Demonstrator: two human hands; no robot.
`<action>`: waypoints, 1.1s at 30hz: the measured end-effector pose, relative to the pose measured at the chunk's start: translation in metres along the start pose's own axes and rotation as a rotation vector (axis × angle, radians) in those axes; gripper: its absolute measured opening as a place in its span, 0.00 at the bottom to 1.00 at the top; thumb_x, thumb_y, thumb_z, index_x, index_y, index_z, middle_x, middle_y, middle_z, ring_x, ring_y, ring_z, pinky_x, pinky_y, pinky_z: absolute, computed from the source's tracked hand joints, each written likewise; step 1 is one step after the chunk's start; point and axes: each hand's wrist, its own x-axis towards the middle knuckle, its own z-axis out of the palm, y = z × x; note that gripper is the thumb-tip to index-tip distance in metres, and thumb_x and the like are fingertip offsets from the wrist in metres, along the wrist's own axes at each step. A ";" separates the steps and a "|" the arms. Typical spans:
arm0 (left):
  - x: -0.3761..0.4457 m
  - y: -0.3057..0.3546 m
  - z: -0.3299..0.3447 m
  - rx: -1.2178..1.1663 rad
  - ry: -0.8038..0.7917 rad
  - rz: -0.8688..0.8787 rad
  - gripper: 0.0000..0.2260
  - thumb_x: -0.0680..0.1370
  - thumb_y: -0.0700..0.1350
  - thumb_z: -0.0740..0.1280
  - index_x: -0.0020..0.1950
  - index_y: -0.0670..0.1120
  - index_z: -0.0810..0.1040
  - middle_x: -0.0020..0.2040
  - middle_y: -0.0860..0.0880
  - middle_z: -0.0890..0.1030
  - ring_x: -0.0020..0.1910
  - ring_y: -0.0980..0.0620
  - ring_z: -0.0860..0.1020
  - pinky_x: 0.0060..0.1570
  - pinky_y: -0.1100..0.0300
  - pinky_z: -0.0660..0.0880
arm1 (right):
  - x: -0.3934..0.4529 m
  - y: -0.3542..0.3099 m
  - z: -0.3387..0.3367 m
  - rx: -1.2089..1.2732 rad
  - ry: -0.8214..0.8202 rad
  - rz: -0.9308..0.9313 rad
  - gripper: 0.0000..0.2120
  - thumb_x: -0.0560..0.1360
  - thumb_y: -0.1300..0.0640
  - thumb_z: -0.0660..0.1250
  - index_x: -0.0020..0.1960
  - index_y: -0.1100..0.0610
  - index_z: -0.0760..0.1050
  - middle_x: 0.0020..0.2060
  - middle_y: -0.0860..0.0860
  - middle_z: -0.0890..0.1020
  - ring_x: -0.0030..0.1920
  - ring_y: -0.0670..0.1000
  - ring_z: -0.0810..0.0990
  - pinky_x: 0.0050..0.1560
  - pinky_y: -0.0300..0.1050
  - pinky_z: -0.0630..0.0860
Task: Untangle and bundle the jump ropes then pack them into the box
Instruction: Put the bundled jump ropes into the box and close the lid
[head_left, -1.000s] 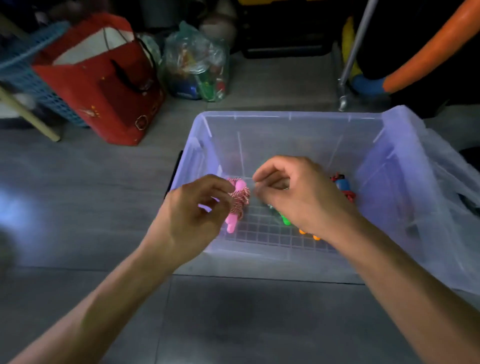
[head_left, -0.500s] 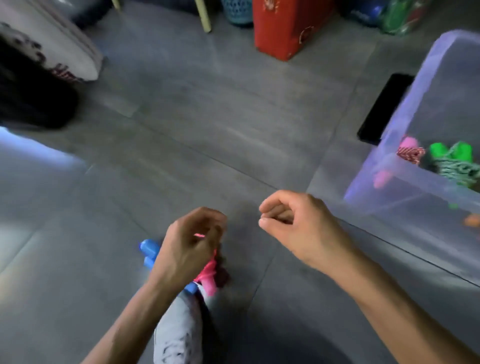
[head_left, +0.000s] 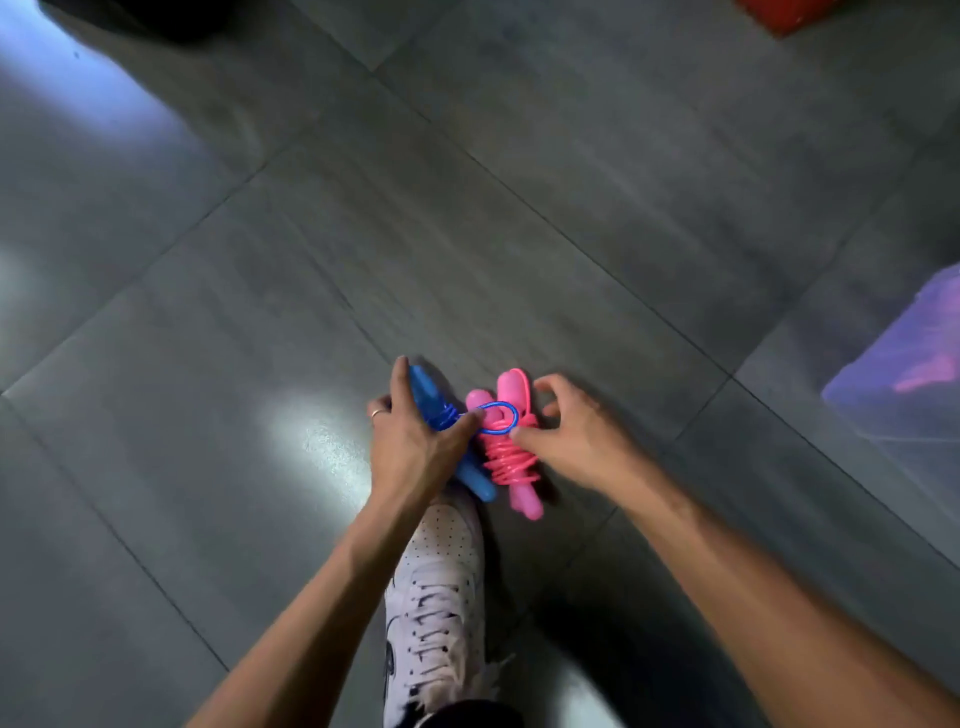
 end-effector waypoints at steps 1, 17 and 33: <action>0.004 0.001 0.001 -0.026 0.005 0.008 0.44 0.69 0.53 0.77 0.78 0.56 0.55 0.65 0.44 0.65 0.51 0.50 0.73 0.51 0.65 0.64 | 0.001 -0.001 0.004 0.039 -0.039 0.017 0.19 0.70 0.55 0.73 0.58 0.50 0.71 0.44 0.43 0.77 0.45 0.46 0.77 0.41 0.38 0.69; -0.013 0.044 0.014 -0.498 -0.211 0.262 0.43 0.67 0.39 0.78 0.71 0.68 0.62 0.65 0.49 0.75 0.55 0.51 0.81 0.51 0.60 0.80 | -0.037 0.018 -0.058 0.476 0.077 -0.131 0.24 0.67 0.69 0.68 0.55 0.54 0.61 0.38 0.54 0.75 0.20 0.65 0.76 0.20 0.63 0.73; -0.133 0.297 0.137 -0.518 -0.670 0.681 0.38 0.67 0.38 0.76 0.74 0.56 0.67 0.60 0.46 0.80 0.53 0.50 0.82 0.48 0.60 0.78 | -0.185 0.114 -0.284 0.537 0.822 -0.233 0.32 0.67 0.52 0.76 0.63 0.32 0.66 0.46 0.39 0.83 0.44 0.38 0.82 0.42 0.39 0.76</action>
